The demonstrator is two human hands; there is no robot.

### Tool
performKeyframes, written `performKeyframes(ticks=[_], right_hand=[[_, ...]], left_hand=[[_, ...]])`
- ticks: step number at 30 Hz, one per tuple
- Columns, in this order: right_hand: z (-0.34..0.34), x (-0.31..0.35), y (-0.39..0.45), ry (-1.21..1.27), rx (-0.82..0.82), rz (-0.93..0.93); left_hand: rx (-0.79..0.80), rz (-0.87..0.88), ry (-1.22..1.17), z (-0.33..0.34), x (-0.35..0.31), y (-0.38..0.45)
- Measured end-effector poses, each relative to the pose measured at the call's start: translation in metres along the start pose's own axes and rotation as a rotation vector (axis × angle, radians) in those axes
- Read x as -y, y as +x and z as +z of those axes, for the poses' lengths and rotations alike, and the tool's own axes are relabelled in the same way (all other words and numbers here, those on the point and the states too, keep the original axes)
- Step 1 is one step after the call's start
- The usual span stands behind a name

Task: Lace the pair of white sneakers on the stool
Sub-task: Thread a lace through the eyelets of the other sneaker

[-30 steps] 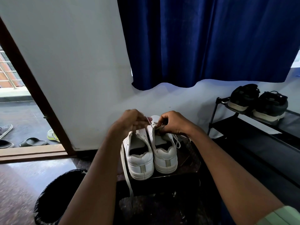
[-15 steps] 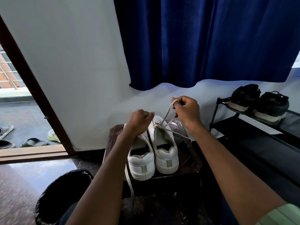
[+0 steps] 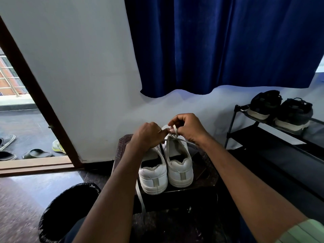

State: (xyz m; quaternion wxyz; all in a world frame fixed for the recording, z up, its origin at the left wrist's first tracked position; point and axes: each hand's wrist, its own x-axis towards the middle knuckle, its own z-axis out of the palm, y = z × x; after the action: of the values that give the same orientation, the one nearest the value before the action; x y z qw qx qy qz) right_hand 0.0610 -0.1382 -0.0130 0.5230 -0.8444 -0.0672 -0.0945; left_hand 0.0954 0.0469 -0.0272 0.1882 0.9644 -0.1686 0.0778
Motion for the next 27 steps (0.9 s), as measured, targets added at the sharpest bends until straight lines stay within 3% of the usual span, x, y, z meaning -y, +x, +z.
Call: performKeyframes(ticks=[2,6,8,9,10,13,16,18,22,27], right_hand=[[-0.001,0.0,-0.001,-0.008,0.026,-0.015],[-0.002,-0.001,-0.001,-0.092,0.092,-0.036],[-0.002,-0.005,0.0,-0.125,0.105,-0.046],[-0.002,-0.006,0.0,-0.134,0.111,-0.047],[-0.002,-0.006,0.001,-0.142,0.121,-0.046],[-0.003,-0.005,-0.001,-0.167,0.15,-0.02],[-0.003,-0.005,-0.001,-0.239,0.128,-0.023],[-0.005,-0.006,0.001,-0.276,0.111,-0.005],[-0.009,-0.008,0.0,-0.27,0.117,0.09],[-0.01,-0.006,0.0,-0.306,0.15,0.204]], left_hand=[[-0.005,-0.041,-0.157,-0.004,-0.005,0.0],[-0.206,-0.133,-0.92,-0.024,-0.017,-0.004],[-0.191,-0.145,-1.154,-0.03,-0.02,-0.005],[-0.178,-0.15,-1.138,-0.031,-0.02,-0.006],[-0.193,-0.143,-0.974,-0.028,-0.016,-0.004],[-0.157,-0.066,-0.251,-0.012,-0.003,-0.003],[0.001,-0.04,-0.049,-0.005,0.0,-0.005],[0.025,-0.054,-0.144,-0.01,-0.005,-0.006],[-0.066,-0.143,-0.601,-0.028,-0.013,-0.008],[-0.139,-0.168,-0.69,-0.026,-0.006,-0.011]])
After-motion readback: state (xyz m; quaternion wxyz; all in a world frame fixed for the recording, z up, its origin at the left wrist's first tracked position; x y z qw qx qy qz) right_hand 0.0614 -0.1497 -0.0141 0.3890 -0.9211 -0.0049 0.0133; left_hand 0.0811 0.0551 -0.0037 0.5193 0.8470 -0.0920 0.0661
